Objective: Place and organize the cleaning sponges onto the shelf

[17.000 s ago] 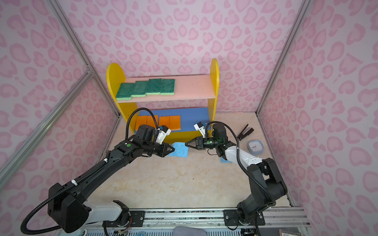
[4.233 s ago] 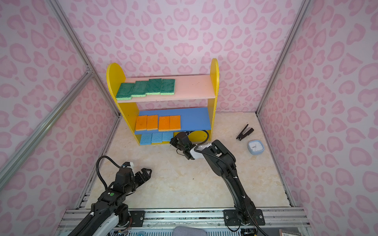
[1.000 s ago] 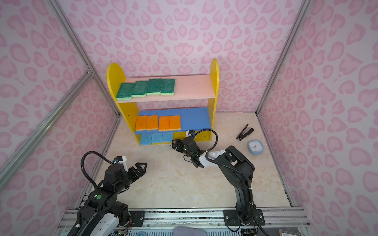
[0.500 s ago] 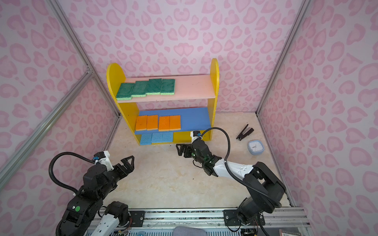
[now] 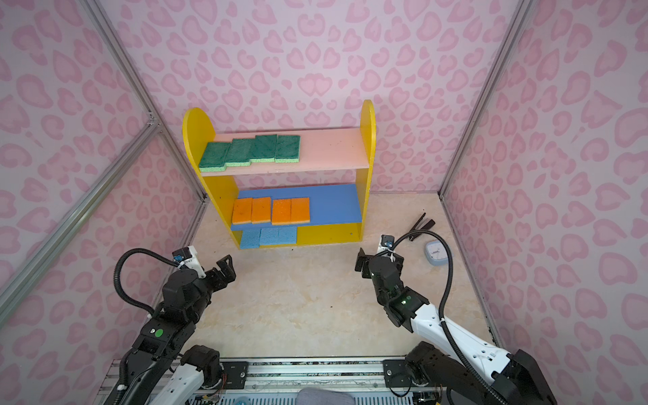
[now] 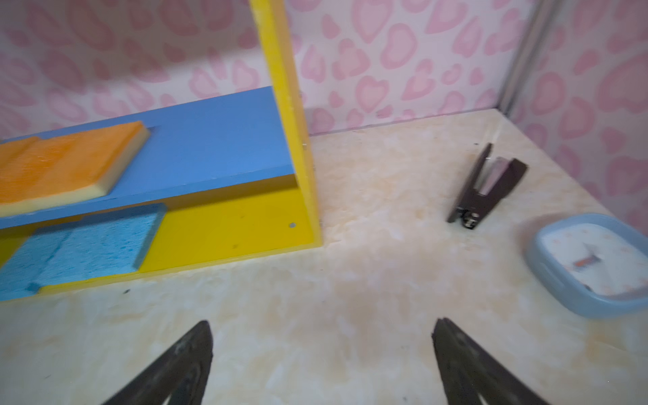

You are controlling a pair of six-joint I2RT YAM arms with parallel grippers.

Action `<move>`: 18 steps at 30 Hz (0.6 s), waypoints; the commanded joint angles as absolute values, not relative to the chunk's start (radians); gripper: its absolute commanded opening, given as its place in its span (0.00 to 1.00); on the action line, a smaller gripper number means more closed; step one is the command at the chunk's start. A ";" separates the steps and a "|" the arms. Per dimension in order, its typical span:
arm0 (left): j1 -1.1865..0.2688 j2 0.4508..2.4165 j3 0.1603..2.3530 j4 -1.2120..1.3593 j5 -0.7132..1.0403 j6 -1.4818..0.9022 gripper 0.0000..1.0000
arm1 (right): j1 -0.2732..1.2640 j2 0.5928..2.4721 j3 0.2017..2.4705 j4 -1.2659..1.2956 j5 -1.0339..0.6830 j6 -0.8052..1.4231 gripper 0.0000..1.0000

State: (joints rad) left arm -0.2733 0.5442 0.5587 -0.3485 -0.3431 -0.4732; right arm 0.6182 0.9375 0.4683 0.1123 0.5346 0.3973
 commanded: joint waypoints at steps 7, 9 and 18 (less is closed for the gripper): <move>-0.273 0.800 0.449 -0.054 -0.646 -0.437 0.97 | 0.467 0.831 0.224 0.473 0.616 0.172 0.98; -0.273 0.882 0.434 0.010 -0.698 -0.445 0.97 | 0.406 0.836 0.241 0.426 0.630 0.246 0.98; -0.263 1.241 0.572 0.183 -0.802 -0.262 0.97 | 0.297 0.835 0.194 0.535 0.625 0.091 0.99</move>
